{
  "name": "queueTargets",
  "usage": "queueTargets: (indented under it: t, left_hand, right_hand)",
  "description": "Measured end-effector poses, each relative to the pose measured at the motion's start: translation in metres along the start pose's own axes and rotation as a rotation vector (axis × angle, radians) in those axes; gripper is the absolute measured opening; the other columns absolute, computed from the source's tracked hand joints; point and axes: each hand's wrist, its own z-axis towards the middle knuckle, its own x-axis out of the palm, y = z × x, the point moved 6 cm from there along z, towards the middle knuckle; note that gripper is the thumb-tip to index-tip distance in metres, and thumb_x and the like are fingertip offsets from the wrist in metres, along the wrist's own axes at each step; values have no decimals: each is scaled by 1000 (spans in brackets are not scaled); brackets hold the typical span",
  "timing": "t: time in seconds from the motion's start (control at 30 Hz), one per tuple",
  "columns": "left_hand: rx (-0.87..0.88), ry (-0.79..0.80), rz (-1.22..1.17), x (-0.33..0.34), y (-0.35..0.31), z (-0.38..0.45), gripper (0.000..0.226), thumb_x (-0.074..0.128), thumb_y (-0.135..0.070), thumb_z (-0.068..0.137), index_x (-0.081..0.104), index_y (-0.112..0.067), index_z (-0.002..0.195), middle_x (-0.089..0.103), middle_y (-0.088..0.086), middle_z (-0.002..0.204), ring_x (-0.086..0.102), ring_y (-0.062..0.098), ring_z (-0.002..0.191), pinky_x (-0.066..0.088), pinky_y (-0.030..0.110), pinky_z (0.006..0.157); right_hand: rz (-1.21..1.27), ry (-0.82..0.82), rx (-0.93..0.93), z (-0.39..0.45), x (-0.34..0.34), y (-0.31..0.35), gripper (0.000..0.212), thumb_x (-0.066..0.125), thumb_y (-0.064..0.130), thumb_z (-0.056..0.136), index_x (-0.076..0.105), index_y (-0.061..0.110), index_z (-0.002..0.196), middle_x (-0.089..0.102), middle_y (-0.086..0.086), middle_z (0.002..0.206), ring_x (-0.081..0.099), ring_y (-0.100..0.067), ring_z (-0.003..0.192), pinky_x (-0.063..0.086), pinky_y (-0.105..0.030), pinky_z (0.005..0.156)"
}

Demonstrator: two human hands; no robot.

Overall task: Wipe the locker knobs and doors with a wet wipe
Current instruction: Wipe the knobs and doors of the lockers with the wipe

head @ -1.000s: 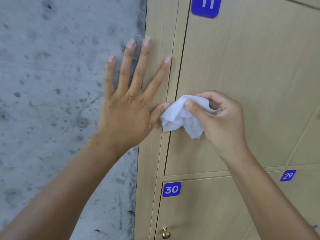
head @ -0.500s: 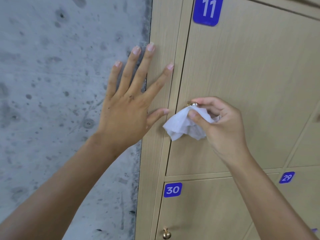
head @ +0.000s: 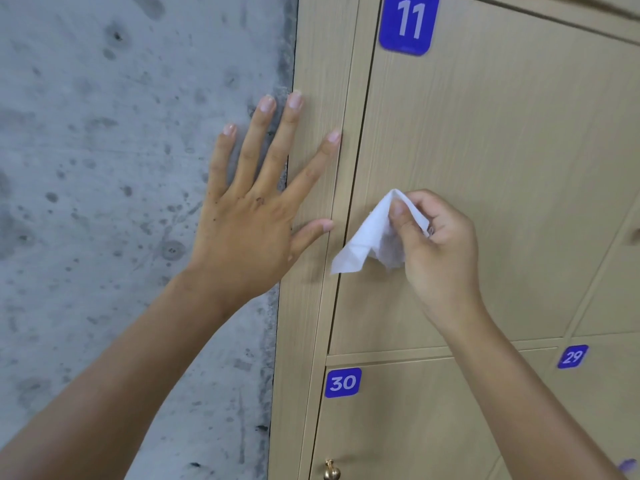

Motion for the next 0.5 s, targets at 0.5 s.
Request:
queueTargets:
  t: [0.5]
  left_hand:
    - [8, -8, -4, -1, -1, -1, 75, 18, -69, 104, -1, -30, 165, -3, 17, 172, -3, 37, 159, 5, 57, 127]
  right_hand:
    - [-844, -367, -518, 0, 34, 21, 36, 45, 32, 102, 63, 9, 81, 57, -2, 59, 46, -25, 40, 22, -23, 44]
